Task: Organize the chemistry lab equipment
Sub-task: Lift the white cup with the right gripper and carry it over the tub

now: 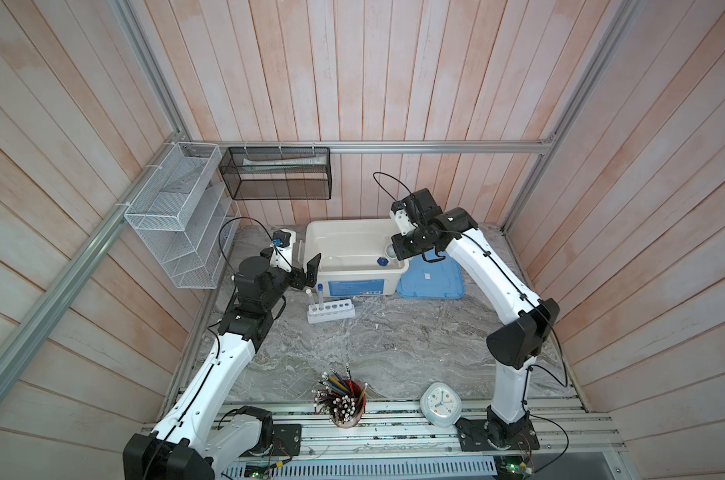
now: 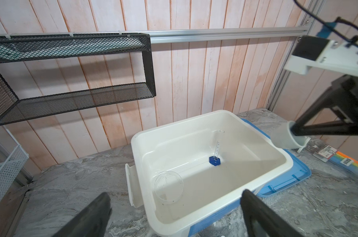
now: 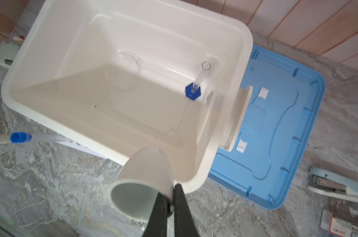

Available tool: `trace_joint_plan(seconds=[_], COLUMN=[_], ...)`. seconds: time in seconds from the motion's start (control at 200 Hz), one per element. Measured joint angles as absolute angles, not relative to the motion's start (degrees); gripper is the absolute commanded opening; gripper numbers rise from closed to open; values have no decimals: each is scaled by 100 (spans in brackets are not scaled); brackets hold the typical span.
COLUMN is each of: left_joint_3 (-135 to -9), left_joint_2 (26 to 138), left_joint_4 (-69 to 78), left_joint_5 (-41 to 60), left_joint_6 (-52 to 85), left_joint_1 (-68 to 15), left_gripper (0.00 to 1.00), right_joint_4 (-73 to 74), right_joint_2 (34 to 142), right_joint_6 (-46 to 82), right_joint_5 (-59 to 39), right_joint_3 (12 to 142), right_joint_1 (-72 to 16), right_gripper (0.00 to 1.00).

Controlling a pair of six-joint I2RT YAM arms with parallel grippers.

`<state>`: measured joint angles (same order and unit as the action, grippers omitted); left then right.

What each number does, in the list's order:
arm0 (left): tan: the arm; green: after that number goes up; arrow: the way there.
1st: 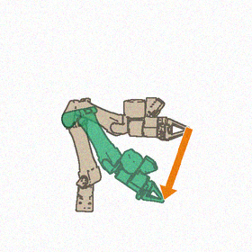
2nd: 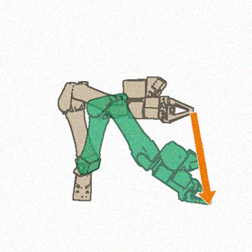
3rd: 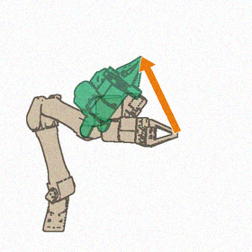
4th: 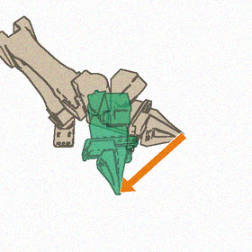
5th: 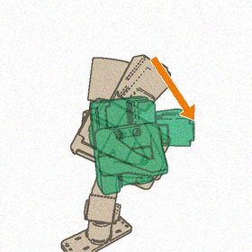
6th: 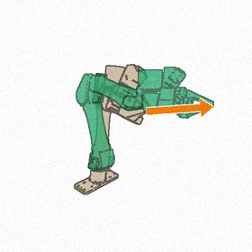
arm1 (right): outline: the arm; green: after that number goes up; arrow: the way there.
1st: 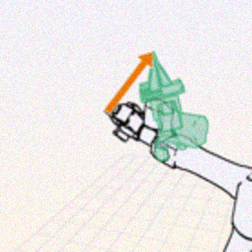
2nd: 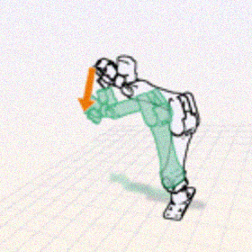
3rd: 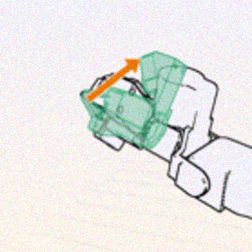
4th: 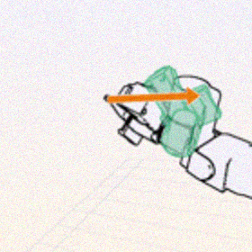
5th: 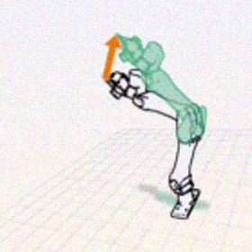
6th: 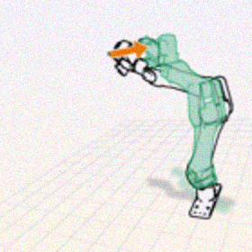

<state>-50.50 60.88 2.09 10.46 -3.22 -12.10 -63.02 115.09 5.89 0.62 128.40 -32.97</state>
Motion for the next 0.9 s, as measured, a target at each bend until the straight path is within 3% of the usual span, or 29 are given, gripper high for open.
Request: trace_joint_plan(seconds=[0.325,0.565,0.9], left_joint_3=[-5050,-5050,-5050], left_joint_2=[6090,6125,6265], left_joint_4=[67,62,-3], left_joint_5=[1273,1306,1321], left_joint_6=[-408,-432,-432], left_joint_1=[-1210,-1210,-1203], left_gripper=[100,100,100], right_joint_4=[-6134,-6027,-5948], right_joint_2=[13369,14145,14263], right_joint_6=[290,130,-91], right_joint_5=[-187,-642,-773], right_joint_3=[14798,14897,14875], right_joint_1=[-3317,-3389,-3433], right_gripper=[0,0,0])
